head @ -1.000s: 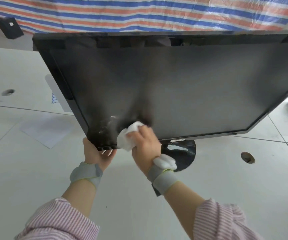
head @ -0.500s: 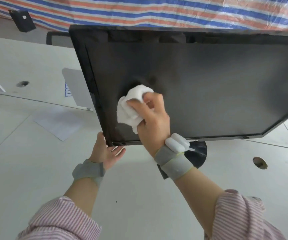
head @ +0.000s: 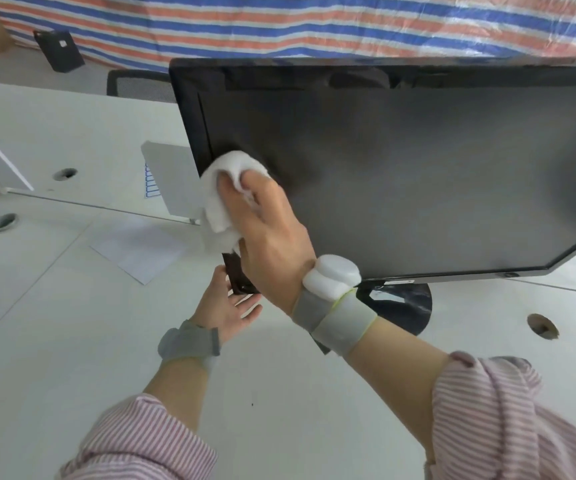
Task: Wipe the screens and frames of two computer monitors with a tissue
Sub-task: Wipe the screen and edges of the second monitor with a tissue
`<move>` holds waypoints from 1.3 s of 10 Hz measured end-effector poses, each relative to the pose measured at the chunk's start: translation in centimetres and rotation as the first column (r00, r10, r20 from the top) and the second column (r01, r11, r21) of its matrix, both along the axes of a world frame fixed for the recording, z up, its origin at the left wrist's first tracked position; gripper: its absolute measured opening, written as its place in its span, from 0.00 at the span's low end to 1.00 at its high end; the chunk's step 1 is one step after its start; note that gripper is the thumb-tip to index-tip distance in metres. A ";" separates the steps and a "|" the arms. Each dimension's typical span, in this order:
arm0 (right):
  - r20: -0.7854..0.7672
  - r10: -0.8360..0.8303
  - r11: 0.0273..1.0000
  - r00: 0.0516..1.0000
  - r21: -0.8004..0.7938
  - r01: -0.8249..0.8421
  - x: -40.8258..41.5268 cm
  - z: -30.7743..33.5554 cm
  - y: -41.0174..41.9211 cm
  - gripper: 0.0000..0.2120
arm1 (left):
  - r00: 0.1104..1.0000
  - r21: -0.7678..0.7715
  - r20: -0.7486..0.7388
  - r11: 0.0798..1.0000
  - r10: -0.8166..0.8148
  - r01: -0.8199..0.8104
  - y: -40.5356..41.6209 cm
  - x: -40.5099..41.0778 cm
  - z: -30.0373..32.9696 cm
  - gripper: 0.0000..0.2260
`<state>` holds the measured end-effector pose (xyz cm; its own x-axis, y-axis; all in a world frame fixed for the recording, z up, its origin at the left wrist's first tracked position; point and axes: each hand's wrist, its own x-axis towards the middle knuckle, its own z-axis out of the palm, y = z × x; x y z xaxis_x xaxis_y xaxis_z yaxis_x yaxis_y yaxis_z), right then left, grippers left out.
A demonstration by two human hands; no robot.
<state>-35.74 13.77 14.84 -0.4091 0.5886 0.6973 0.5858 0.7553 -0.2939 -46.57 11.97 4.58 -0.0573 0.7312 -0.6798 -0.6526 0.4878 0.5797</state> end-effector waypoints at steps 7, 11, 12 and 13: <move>0.105 0.128 0.987 0.986 -0.114 -0.116 1.2 -8.0 -0.9 0.19 | 0.992 0.049 -0.064 0.993 -0.108 0.111 -0.6 -0.9 0.5 0.08; 0.177 0.165 0.962 0.970 -0.245 -0.119 5.7 -12.2 0.2 0.20 | 0.987 0.023 -0.153 0.998 0.057 -0.054 -0.3 1.3 0.0 0.12; 0.129 0.082 0.949 0.988 -0.312 -0.038 11.2 -12.3 0.9 0.22 | 0.979 0.007 -0.175 0.994 0.109 -0.109 0.0 1.8 -0.1 0.13; 0.131 -0.134 0.933 0.982 -0.317 0.169 18.6 -11.6 1.5 0.20 | 0.970 0.020 -0.169 0.984 0.177 -0.176 0.1 2.7 0.0 0.13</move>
